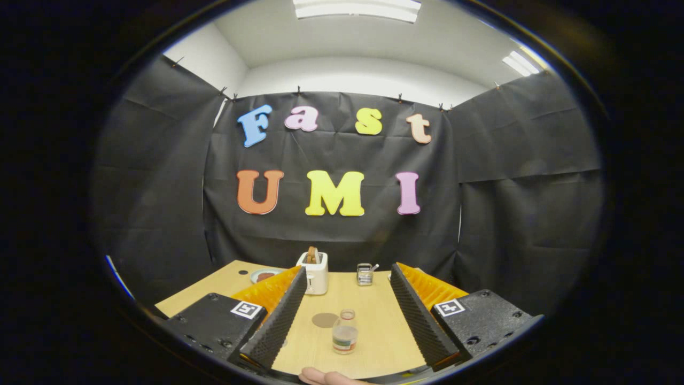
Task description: Take the bottle from table, then pour the juice into the cup, finally place the bottle on the coaster
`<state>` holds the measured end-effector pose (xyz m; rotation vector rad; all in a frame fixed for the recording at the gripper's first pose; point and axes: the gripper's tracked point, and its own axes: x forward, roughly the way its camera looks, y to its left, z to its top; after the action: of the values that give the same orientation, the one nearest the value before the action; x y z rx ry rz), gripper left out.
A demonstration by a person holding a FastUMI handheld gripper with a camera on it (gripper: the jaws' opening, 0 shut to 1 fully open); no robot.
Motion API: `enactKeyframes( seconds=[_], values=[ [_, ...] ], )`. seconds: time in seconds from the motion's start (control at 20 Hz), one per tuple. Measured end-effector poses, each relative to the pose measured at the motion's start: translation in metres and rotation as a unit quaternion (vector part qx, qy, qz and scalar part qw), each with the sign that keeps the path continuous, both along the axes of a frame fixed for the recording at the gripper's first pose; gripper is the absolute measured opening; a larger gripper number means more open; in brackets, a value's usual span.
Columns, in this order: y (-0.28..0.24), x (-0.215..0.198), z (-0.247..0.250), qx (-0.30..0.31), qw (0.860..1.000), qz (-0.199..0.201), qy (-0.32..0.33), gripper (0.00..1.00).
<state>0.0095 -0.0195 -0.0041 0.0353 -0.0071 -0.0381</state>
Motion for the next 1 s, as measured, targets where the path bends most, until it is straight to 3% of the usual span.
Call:
enactKeyframes(
  seconds=[0.4, 1.0],
  values=[
    [-0.012, 0.017, -0.035, 0.026, 1.000, -0.013, 0.009, 1.00],
    [-0.013, 0.043, -0.105, -0.010, 1.000, -0.002, 0.025, 1.00]
  ],
)
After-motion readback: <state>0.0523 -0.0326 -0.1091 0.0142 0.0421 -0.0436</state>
